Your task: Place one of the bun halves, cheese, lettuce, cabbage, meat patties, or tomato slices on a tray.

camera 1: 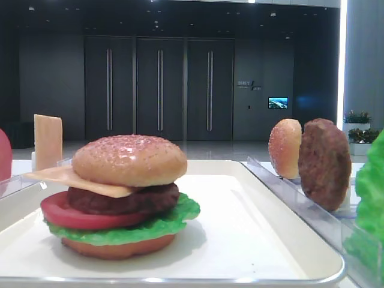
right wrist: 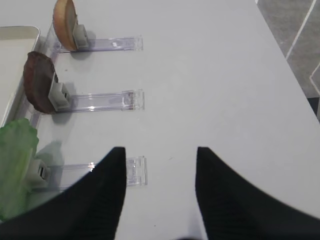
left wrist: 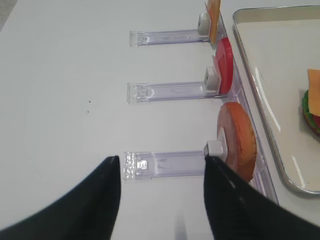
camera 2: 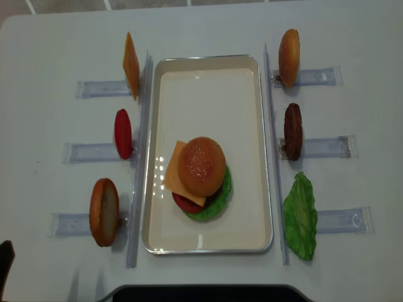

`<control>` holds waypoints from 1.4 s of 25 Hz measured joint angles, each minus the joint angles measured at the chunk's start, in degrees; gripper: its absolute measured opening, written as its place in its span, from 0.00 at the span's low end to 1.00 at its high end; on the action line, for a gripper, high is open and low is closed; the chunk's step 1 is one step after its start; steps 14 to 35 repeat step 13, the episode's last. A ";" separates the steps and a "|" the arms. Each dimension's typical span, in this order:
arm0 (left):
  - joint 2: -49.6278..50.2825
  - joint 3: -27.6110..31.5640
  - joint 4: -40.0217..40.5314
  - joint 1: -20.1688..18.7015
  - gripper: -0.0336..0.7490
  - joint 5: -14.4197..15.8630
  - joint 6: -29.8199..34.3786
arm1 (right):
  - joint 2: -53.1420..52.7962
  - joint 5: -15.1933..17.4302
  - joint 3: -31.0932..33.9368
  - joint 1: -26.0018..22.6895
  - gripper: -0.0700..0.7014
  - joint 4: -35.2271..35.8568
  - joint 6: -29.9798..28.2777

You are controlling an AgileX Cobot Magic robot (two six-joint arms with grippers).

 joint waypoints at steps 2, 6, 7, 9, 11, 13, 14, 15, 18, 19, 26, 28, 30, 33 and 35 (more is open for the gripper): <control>0.00 0.00 0.00 0.00 0.56 0.00 0.00 | 0.00 0.00 0.00 0.00 0.50 0.00 0.00; 0.00 0.00 0.00 0.00 0.56 0.00 0.00 | 0.00 0.00 0.00 0.00 0.50 0.00 0.00; 0.00 0.00 0.00 0.00 0.56 0.00 0.00 | 0.00 0.00 0.00 0.00 0.50 0.04 0.00; 0.00 0.00 0.00 0.00 0.56 0.00 0.00 | 0.00 0.00 0.00 0.00 0.50 0.12 0.00; 0.00 0.00 0.00 0.00 0.56 0.00 0.00 | 0.00 0.00 0.04 0.00 0.50 0.18 0.00; 0.00 0.00 0.00 0.00 0.56 0.00 0.00 | 0.00 0.00 0.04 0.00 0.50 0.18 0.00; 0.00 0.00 0.00 0.00 0.56 0.00 0.00 | 0.00 0.00 0.04 0.00 0.50 0.18 0.00; 0.00 0.00 0.00 0.00 0.56 0.00 0.00 | 0.00 0.00 0.04 0.00 0.50 0.18 0.00; 0.00 0.00 0.00 0.00 0.56 0.00 0.00 | 0.00 0.00 0.04 0.00 0.50 0.18 0.00; 0.00 0.00 0.00 0.00 0.56 0.00 0.00 | 0.00 0.00 0.04 0.00 0.50 0.18 0.00; 0.00 0.00 0.00 0.00 0.56 0.00 0.00 | 0.00 0.00 0.04 0.00 0.50 0.18 0.00; 0.00 0.00 0.00 0.00 0.56 0.00 0.00 | 0.00 0.00 0.04 0.00 0.50 0.18 0.00; 0.00 0.00 0.00 0.00 0.56 0.00 0.00 | 0.00 0.00 0.04 0.00 0.50 0.18 0.00; 0.00 0.00 0.00 0.00 0.56 0.00 0.00 | 0.00 0.00 0.04 0.00 0.50 0.18 0.00; 0.00 0.00 0.00 0.00 0.56 0.00 0.00 | 0.00 0.00 0.04 0.00 0.50 0.18 0.00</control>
